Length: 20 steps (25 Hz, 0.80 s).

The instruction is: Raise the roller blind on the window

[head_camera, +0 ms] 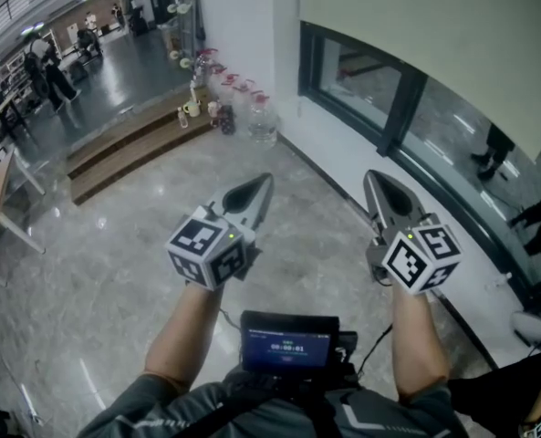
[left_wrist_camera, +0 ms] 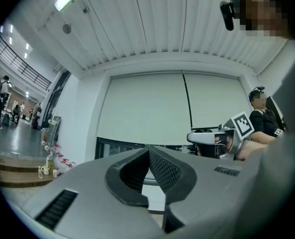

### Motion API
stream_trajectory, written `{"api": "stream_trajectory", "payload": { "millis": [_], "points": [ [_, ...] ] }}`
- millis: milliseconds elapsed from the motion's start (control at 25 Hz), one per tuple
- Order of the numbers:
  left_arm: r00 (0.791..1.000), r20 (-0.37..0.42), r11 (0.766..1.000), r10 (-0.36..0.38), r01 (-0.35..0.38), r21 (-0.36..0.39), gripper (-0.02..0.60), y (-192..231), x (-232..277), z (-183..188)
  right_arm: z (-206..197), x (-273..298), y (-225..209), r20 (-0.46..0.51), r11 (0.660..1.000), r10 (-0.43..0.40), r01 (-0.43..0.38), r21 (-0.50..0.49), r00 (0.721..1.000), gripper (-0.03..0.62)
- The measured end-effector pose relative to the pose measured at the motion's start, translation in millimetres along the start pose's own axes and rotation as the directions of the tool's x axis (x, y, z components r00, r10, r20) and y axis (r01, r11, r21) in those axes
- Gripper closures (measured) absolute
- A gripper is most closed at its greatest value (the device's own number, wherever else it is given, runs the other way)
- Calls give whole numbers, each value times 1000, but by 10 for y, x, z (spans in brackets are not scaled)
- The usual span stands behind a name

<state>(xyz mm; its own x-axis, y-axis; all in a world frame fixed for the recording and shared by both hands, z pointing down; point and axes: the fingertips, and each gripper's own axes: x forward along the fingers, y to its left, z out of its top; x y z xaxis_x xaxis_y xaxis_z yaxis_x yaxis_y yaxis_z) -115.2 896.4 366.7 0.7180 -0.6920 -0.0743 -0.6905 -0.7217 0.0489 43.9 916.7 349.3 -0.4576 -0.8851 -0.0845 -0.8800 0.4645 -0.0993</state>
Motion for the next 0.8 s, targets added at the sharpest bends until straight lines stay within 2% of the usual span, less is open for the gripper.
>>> {"api": "stream_trajectory", "payload": {
  "millis": [240, 520, 640, 800],
  "points": [
    [999, -3, 999, -47, 47, -4, 589, 100, -68, -50, -77, 102, 141, -21, 999, -37, 37, -14, 999, 579],
    [998, -13, 997, -65, 64, -35, 589, 210, -42, -161, -177, 248, 190, -21, 1000, -26, 26, -13, 999, 579],
    [999, -16, 998, -51, 50, -32, 589, 323, 90, -180, -220, 408, 83, -27, 1000, -26, 27, 7, 999, 579],
    [1000, -25, 1000, -11, 10, -24, 589, 495, 347, -189, -239, 664, -145, 0, 999, 11, -11, 35, 1000, 579]
  ]
}}
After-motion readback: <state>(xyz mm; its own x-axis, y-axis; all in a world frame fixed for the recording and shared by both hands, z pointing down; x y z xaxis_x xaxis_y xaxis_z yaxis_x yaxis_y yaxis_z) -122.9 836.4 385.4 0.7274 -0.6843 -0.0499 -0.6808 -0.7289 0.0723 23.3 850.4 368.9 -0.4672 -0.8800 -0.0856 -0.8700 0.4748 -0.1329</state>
